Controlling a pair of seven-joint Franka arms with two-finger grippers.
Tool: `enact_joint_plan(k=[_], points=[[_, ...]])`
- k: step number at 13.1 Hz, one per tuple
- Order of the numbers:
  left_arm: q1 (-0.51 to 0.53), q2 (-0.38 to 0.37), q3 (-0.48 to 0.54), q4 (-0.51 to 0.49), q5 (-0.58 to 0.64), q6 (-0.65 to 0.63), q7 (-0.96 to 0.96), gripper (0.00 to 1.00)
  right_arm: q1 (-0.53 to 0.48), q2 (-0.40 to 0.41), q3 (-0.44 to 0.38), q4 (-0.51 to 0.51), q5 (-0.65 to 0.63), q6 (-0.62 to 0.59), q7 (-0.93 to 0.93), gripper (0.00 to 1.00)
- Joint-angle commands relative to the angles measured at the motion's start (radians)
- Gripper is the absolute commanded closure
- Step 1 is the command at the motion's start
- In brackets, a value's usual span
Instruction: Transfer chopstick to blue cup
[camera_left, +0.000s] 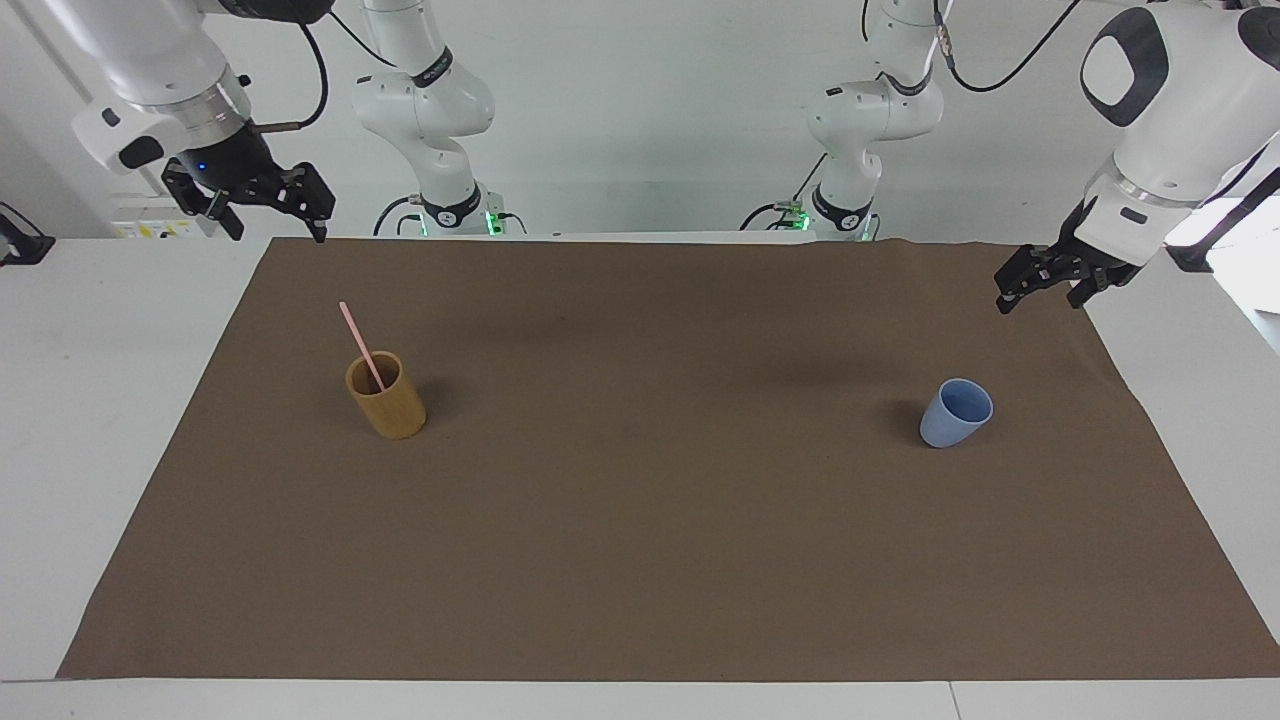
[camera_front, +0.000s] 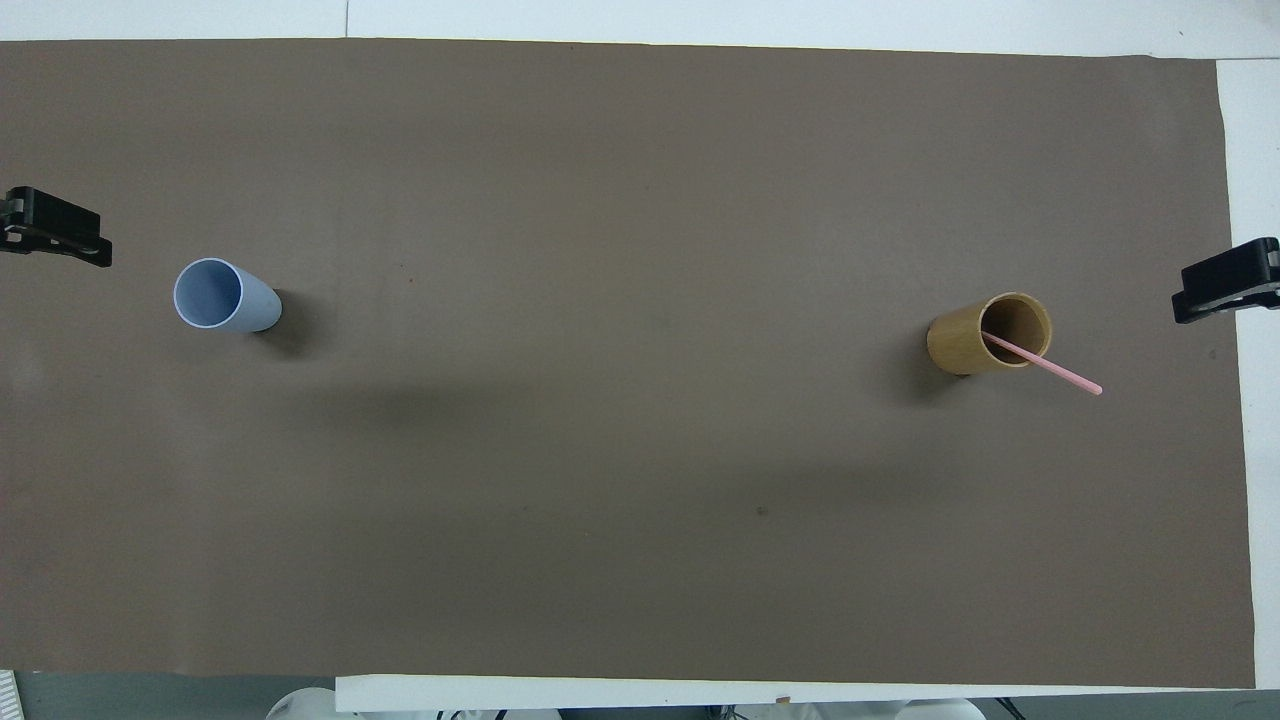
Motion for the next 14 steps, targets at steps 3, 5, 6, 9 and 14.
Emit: enact_joint_plan(k=[3, 5, 6, 9, 14], points=[[0.007, -0.002, 0.001, 0.013, 0.010, -0.014, 0.007, 0.00, 0.005, 0.004, -0.007, 0.009, 0.005, 0.000, -0.014, 0.00], [0.005, -0.002, 0.001, 0.013, 0.012, -0.014, -0.001, 0.00, 0.005, -0.002, -0.004, 0.003, 0.012, -0.004, -0.014, 0.00], [0.005, -0.004, 0.001, 0.013, 0.013, -0.014, -0.004, 0.00, 0.005, -0.005, -0.004, -0.008, 0.017, -0.001, -0.016, 0.00], [0.005, -0.005, 0.002, 0.009, 0.013, -0.013, -0.004, 0.00, 0.035, -0.027, 0.008, -0.063, 0.020, 0.037, -0.031, 0.00], [0.034, -0.070, 0.002, -0.171, 0.015, 0.160, -0.001, 0.00, 0.037, -0.107, 0.008, -0.439, 0.020, 0.296, -0.178, 0.04]])
